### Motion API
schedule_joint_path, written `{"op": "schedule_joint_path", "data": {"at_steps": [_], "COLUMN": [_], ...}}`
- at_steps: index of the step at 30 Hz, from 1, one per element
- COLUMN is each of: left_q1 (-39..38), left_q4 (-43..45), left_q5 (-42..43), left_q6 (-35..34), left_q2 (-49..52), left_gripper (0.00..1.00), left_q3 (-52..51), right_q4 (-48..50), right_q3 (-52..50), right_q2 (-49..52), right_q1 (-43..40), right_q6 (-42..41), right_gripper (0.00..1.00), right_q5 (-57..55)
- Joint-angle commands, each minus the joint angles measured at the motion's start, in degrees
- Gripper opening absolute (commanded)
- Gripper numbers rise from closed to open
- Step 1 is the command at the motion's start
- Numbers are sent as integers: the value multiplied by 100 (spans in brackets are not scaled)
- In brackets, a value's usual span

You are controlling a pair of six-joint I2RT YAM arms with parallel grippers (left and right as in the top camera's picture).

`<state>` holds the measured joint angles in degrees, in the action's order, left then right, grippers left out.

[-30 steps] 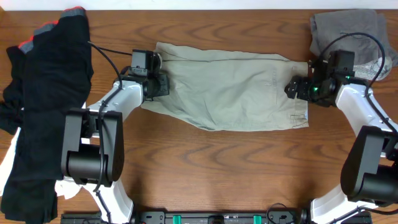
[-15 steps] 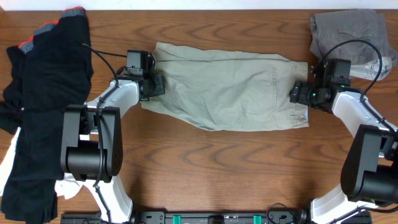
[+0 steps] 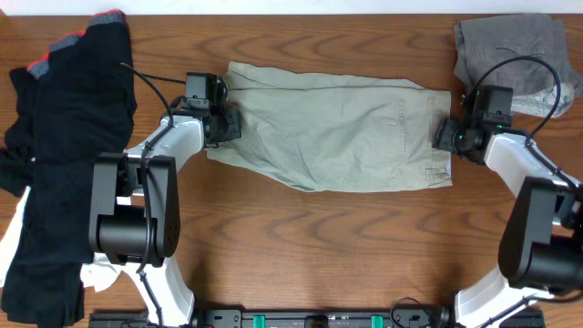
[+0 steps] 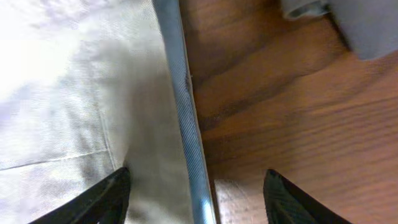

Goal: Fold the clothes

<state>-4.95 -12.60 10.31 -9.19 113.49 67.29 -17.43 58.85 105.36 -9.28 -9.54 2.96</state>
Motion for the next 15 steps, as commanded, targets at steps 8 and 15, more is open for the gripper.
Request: {"op": "schedule_joint_path", "data": {"at_steps": [8,15], "left_q1": [76,76], "left_q4": [-142,-146], "left_q5": [-267,-352], "left_q6": [-52,-52], "left_q2": [236,236], "left_gripper": [6,6], "left_q3": [-35,-35], "right_q4": [393,420], "right_q3": [-44,-44], "right_q2": [647,713], "right_q1": [-2,50], "right_q6": [-291,-590], "right_gripper": [59,14], "right_q5": [529,1207]}}
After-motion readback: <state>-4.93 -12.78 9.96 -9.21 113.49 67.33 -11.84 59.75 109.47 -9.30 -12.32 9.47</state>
